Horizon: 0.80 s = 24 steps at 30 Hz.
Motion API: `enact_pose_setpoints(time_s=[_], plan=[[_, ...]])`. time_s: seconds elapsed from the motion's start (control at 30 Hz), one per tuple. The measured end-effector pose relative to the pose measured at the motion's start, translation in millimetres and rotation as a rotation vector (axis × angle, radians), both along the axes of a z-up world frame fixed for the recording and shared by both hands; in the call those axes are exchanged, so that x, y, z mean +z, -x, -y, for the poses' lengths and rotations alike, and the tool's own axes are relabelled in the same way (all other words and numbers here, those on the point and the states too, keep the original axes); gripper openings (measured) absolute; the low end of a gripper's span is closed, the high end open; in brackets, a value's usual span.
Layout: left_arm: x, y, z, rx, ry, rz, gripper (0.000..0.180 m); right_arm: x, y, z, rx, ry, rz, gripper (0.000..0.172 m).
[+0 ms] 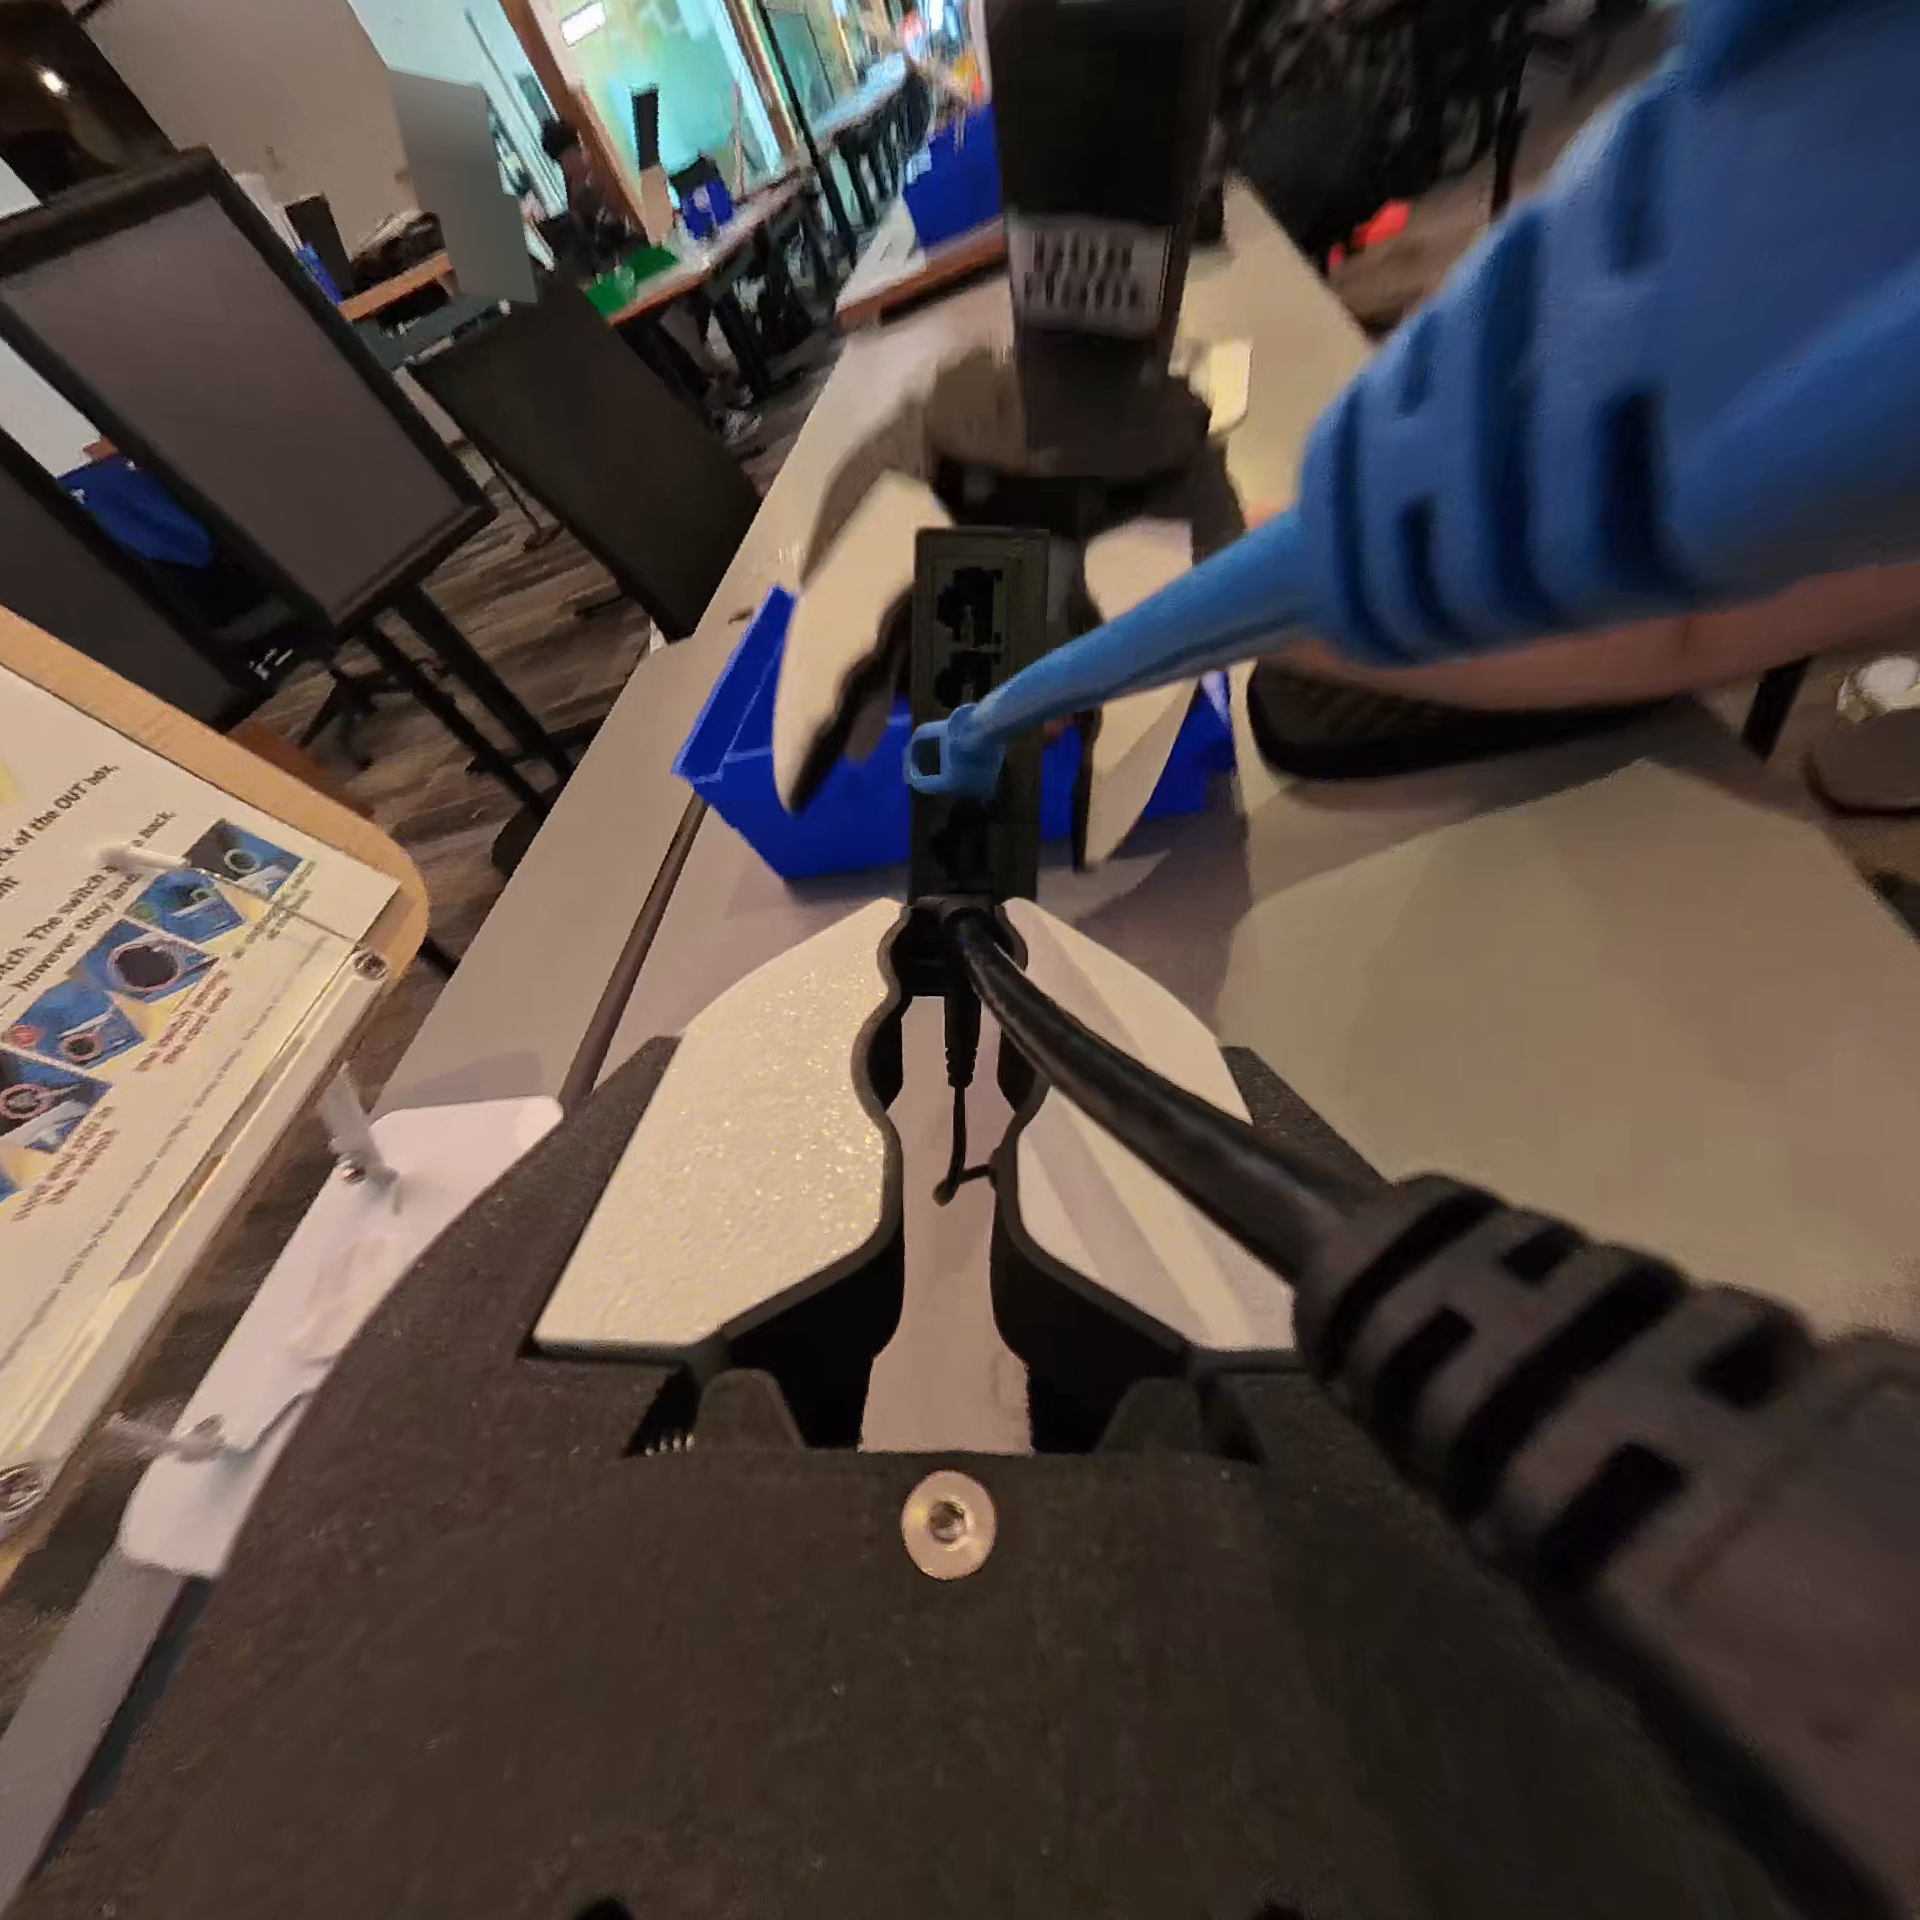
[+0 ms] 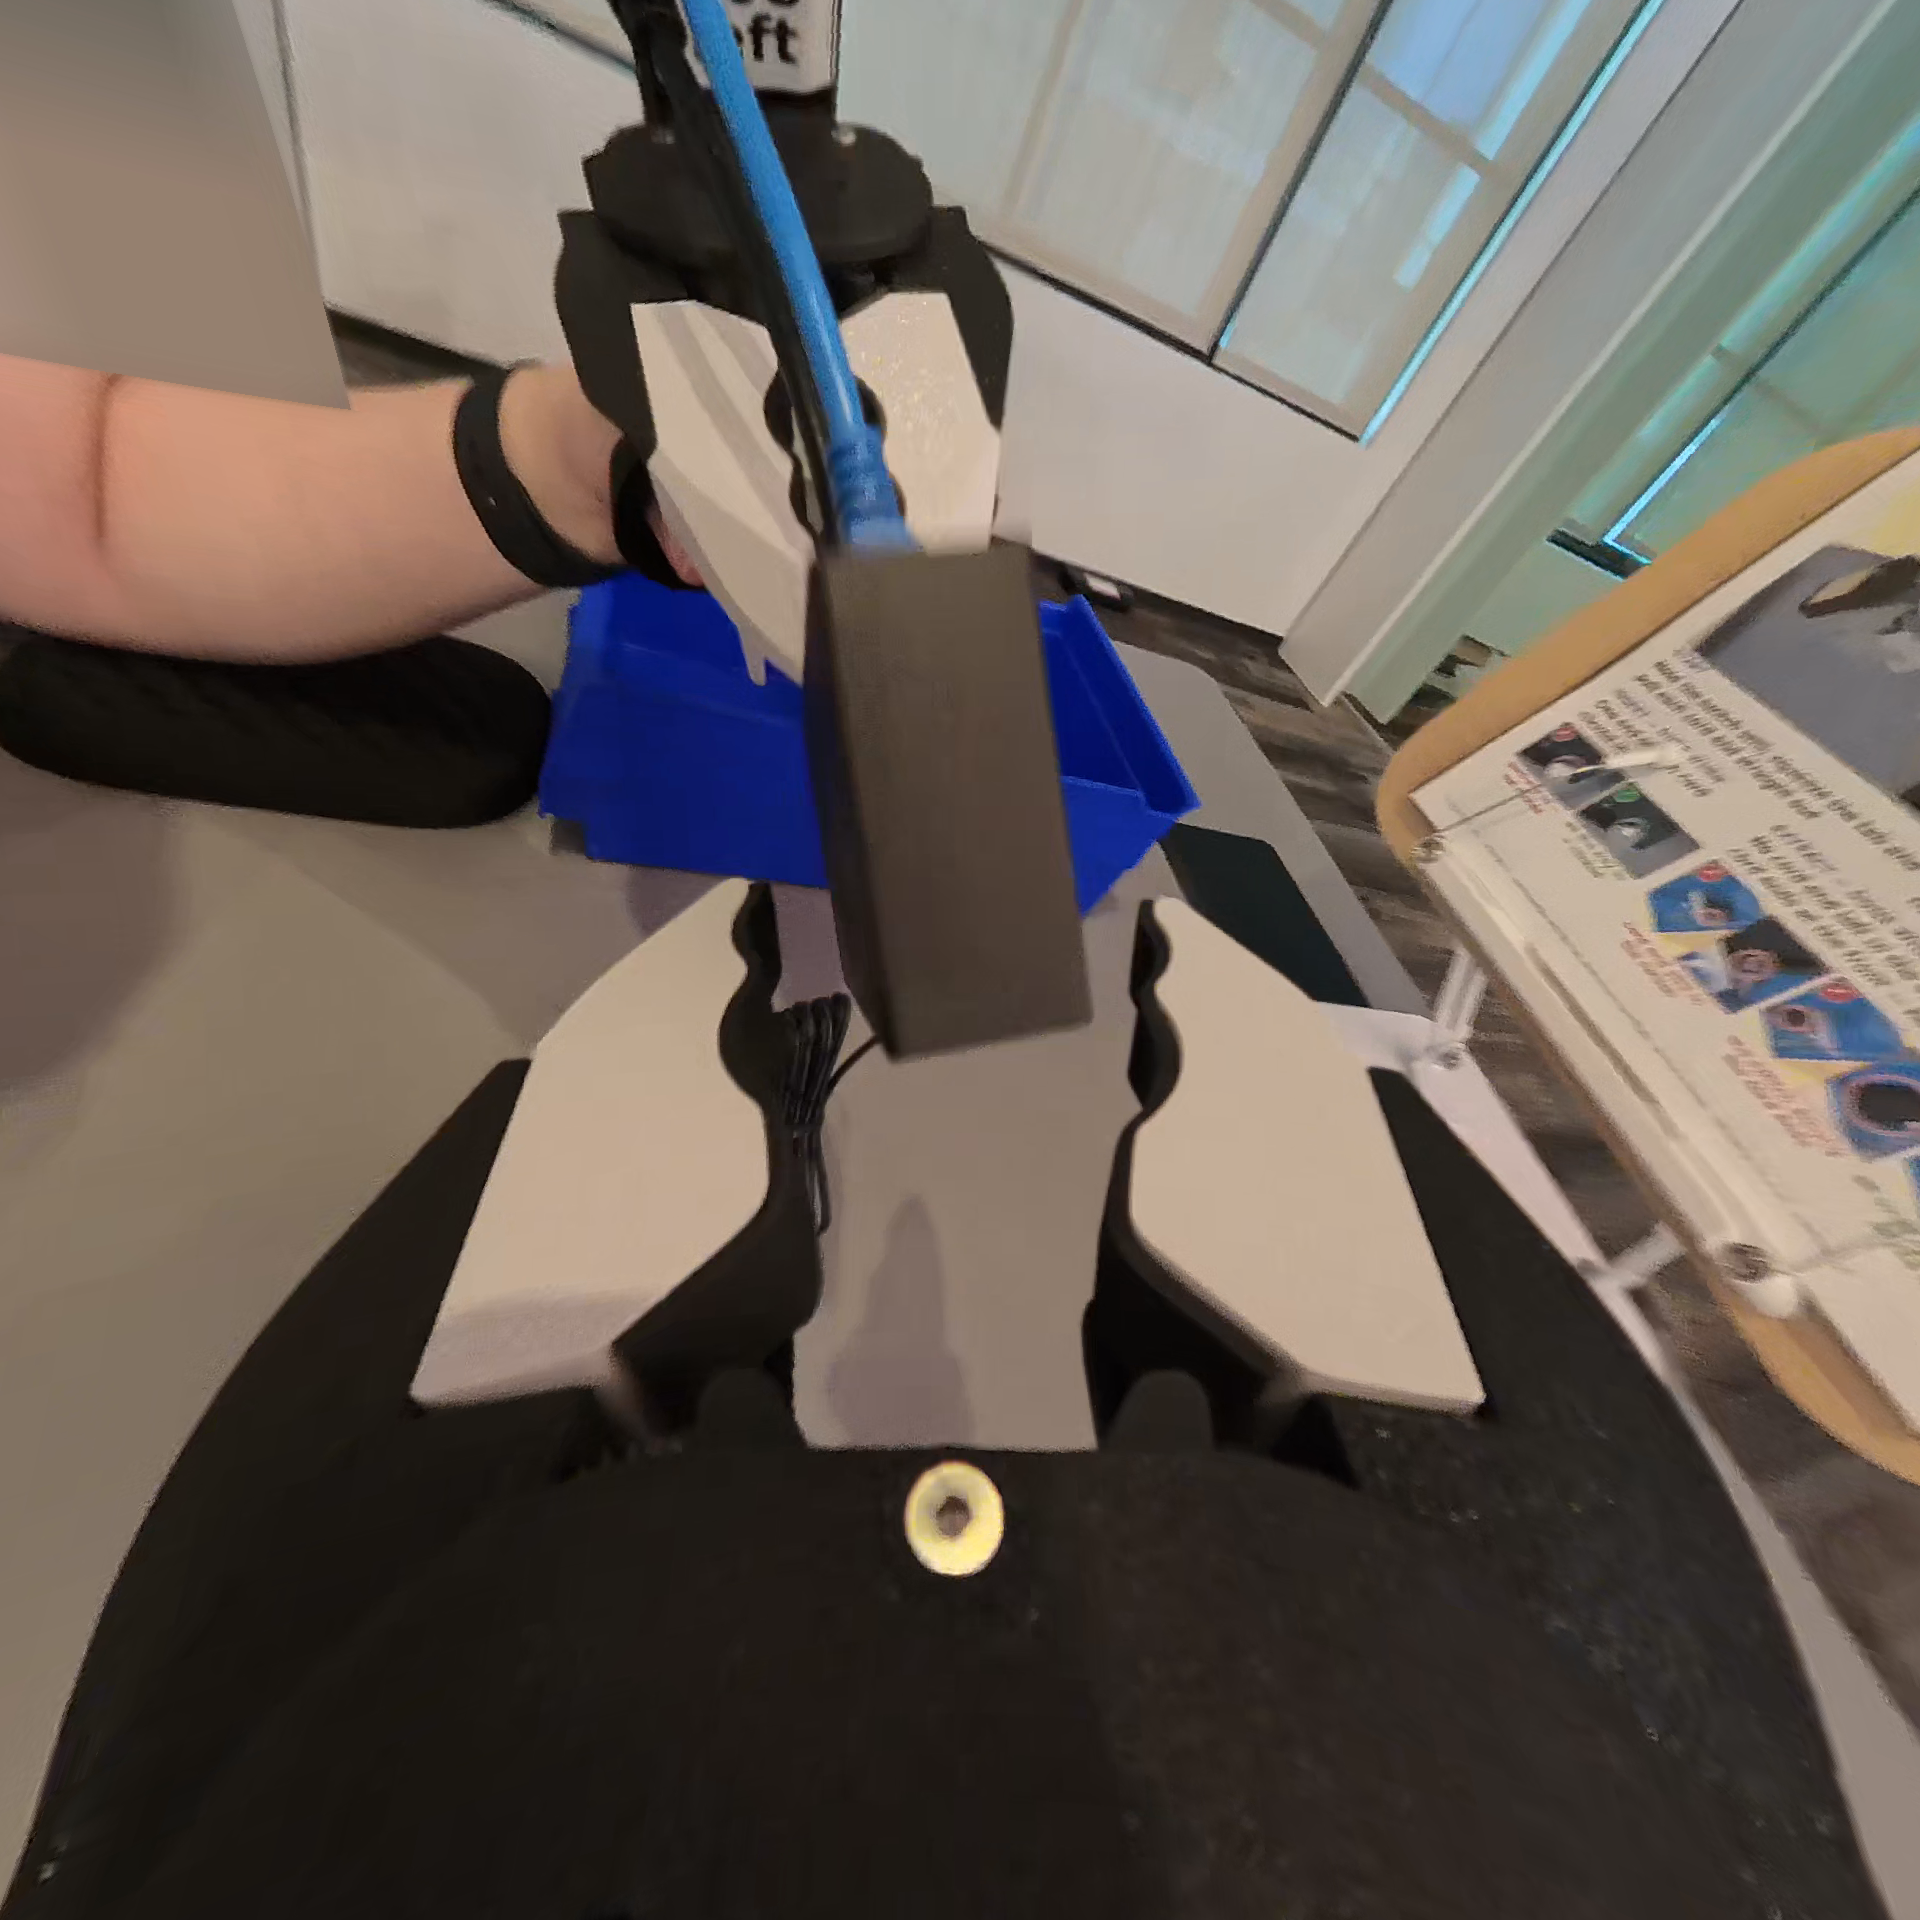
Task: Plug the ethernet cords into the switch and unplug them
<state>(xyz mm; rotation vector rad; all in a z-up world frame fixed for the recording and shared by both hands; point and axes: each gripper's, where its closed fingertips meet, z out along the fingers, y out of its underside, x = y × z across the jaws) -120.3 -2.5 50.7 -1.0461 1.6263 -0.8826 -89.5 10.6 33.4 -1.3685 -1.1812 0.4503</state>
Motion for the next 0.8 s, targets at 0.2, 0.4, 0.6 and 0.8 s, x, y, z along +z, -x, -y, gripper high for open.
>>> enact_pose_setpoints(time_s=[0.2, 0.4, 0.6, 0.8], plan=[[-18, -4, 3, -0.004, -0.079, -0.108, 0.013, -6, 6, 8, -0.046, -0.017, 0.247, 0.066], [-18, -7, 7, -0.035, -0.049, -0.081, 0.015, -17, 13, 10, -0.067, -0.078, 0.334, 0.034], [-2, 13, -9, 0.016, -0.021, -0.043, 0.037, 3, -4, 8, -0.168, -0.348, 0.396, 0.034], [16, 41, -18, 0.022, 0.163, -0.027, 0.039, 20, -16, 13, -0.254, -0.716, 0.549, 0.034]])
